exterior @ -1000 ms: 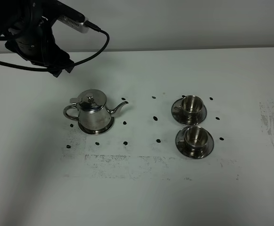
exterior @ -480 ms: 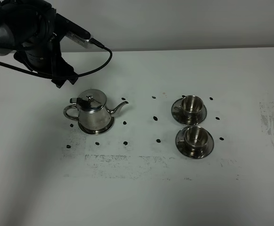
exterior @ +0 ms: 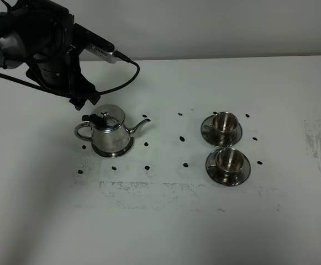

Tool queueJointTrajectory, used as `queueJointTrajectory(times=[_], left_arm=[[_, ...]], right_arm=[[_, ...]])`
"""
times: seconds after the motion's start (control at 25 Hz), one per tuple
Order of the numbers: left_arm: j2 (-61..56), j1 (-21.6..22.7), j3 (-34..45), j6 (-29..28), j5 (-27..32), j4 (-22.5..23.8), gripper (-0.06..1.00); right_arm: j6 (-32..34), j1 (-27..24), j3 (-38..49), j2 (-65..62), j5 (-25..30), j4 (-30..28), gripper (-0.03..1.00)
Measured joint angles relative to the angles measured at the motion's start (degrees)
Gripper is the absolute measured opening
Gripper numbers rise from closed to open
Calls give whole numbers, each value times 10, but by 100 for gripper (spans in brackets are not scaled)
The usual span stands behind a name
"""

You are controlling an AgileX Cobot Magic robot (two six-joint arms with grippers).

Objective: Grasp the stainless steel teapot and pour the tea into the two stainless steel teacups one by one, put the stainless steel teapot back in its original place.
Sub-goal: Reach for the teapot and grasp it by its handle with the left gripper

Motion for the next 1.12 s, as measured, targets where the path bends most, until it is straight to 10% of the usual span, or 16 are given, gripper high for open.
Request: queueJointTrajectory(times=[1.12], left_arm=[[-38, -10, 74, -38, -34, 15, 68]], right_arm=[[0, 0, 0, 0, 0, 0, 48]])
